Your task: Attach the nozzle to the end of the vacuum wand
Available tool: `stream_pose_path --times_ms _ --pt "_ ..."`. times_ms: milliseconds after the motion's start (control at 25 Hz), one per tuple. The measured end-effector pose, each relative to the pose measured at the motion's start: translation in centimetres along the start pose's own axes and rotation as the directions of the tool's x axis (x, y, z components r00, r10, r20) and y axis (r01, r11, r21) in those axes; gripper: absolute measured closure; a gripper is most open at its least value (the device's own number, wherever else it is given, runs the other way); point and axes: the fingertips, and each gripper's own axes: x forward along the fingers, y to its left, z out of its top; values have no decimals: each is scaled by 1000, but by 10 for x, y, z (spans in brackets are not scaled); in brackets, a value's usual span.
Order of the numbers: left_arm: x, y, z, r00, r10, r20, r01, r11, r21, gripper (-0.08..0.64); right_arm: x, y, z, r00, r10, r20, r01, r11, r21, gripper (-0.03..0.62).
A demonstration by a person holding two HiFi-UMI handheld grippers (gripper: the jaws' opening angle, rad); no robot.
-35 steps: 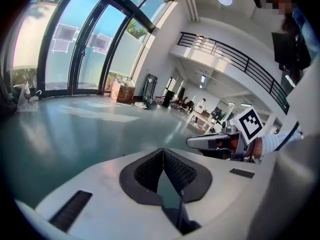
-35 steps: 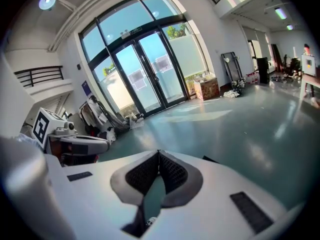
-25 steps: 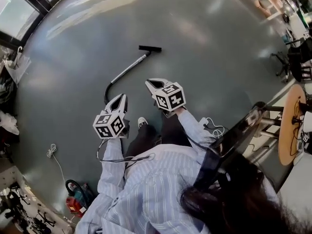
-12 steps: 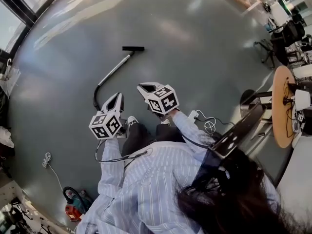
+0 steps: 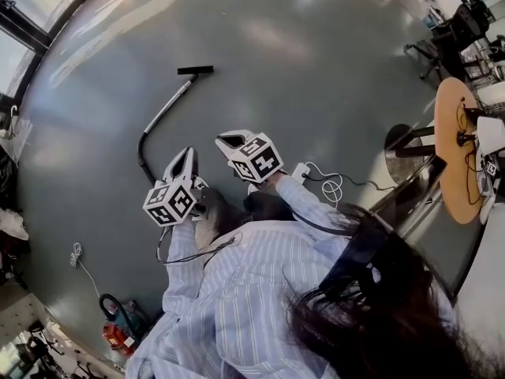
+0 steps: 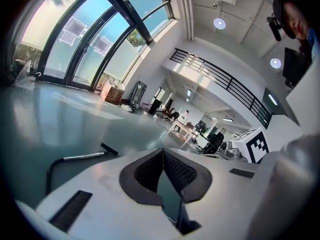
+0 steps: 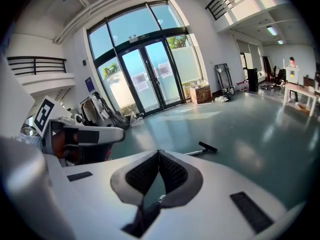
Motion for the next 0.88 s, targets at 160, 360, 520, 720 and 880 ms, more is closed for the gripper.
stream_pose_path --times_ms 160,360,520,720,880 --pt "1 -35 -35 1000 8 -14 -8 1000 -13 554 -32 -12 -25 1000 24 0 -24 1000 1 584" --pt "-13 -49 -49 999 45 23 -45 999 -22 554 -48 -4 -39 998 65 -4 -65 997 -40 584" --pt "-25 -53 -54 996 71 47 -70 997 -12 554 -53 7 -44 995 98 -14 -99 992 -78 584" --pt "-34 -55 -52 993 95 67 -95 995 6 554 -53 18 -43 992 124 -14 -125 986 -109 584" --pt "-39 -52 -56 993 102 65 -102 995 5 554 -50 22 -43 991 134 -15 -135 984 -114 584"
